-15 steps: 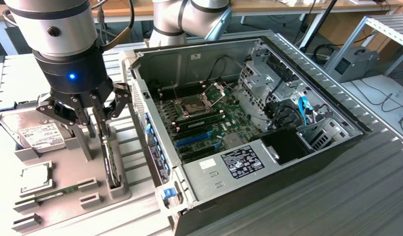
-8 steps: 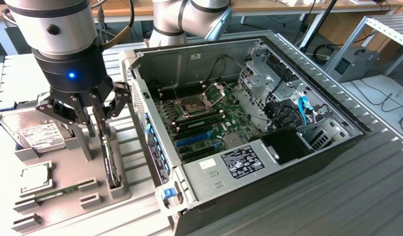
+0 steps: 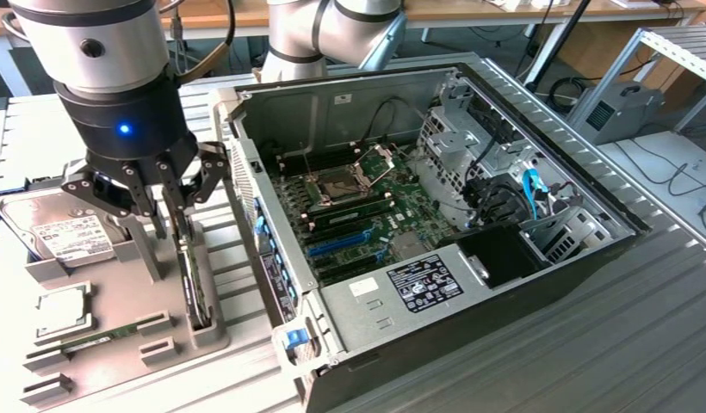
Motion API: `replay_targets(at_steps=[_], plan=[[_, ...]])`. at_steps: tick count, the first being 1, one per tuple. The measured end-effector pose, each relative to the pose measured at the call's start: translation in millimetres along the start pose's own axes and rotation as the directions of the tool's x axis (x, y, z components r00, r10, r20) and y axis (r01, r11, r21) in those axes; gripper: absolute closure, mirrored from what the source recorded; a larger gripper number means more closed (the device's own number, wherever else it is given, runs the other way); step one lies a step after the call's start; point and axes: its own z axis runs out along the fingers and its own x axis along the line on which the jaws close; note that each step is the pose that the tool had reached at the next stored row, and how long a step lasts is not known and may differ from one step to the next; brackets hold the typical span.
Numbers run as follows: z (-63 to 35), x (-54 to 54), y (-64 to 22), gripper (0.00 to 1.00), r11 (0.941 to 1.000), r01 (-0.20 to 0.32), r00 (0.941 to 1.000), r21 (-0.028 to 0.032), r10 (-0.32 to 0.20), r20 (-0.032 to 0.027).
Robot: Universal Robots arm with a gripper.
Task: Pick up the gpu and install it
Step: 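Pick up the gpu and move the gpu toward the slot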
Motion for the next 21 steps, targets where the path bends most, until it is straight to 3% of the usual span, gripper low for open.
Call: replay_targets(at_steps=[21], plan=[[-6.6, -0.2, -0.3, 0.72, 1.0000, 0.000, 1.0000, 0.0000, 0.000, 0.0000]])
